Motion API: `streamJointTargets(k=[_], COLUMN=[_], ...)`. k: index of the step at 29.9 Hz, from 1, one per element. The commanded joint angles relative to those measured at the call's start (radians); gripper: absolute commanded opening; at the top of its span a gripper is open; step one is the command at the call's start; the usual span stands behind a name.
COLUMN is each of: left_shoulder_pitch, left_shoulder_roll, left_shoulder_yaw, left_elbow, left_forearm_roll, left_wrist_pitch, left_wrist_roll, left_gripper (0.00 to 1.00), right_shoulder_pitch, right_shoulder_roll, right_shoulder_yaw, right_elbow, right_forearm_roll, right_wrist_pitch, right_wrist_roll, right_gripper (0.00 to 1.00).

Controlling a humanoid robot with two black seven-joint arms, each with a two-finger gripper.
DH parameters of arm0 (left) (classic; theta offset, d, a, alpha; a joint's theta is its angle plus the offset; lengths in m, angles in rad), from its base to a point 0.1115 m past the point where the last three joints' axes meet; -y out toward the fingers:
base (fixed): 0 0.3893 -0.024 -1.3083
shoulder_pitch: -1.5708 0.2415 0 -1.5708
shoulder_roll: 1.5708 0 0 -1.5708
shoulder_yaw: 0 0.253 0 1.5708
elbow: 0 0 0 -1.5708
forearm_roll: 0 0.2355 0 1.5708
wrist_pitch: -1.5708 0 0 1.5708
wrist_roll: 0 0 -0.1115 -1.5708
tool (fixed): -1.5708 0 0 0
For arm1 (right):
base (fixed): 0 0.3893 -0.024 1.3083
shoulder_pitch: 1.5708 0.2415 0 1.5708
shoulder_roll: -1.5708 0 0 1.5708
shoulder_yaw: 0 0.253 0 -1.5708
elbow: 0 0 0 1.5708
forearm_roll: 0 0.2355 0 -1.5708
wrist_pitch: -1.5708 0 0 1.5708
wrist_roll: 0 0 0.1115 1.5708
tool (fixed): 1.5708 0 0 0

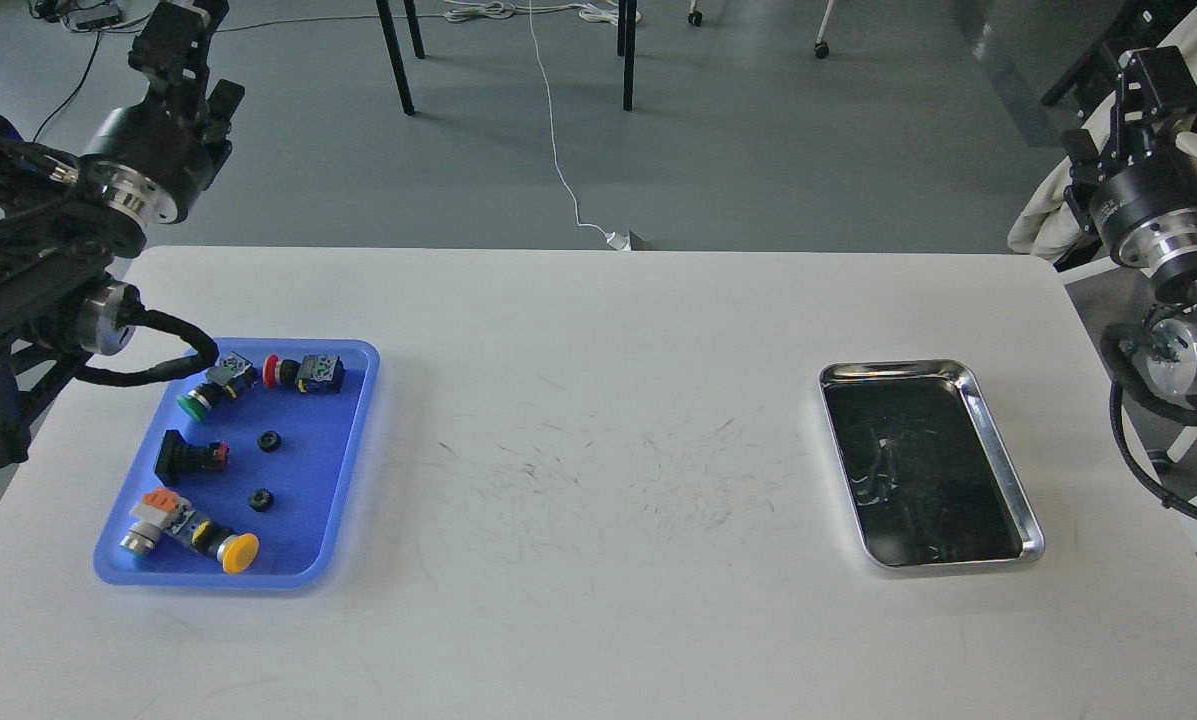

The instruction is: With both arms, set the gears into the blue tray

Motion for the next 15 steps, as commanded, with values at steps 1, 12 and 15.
streamJointTargets(k=[1, 12, 15], left_shoulder_pitch=[0.001, -0.007, -0.004], left_shoulder_roll=[-0.012, -0.159, -0.189], left_shoulder_yaw=[0.005, -0.062, -0.111], left_elbow=[0.002, 0.12, 0.165], left_forearm_roll=[-0.001, -0.189, -0.254], left_wrist_pitch=[-0.028, -0.226, -0.223], left_wrist_roll=[0.0, 0.134, 0.325], left_gripper=[0.98, 0.98, 0.98], right_shoulder_pitch=[-0.002, 0.002, 0.025], right_shoulder_roll=[0.006, 0.121, 0.148], right_shoulder_yaw=[0.006, 0.008, 0.015], right_elbow=[0.014, 0.042, 0.046], right_forearm_roll=[0.002, 0.242, 0.276], right_wrist_pitch=[0.0, 0.02, 0.028], right_wrist_roll=[0.0, -0.041, -0.127], right_gripper=[0.98, 0.98, 0.98])
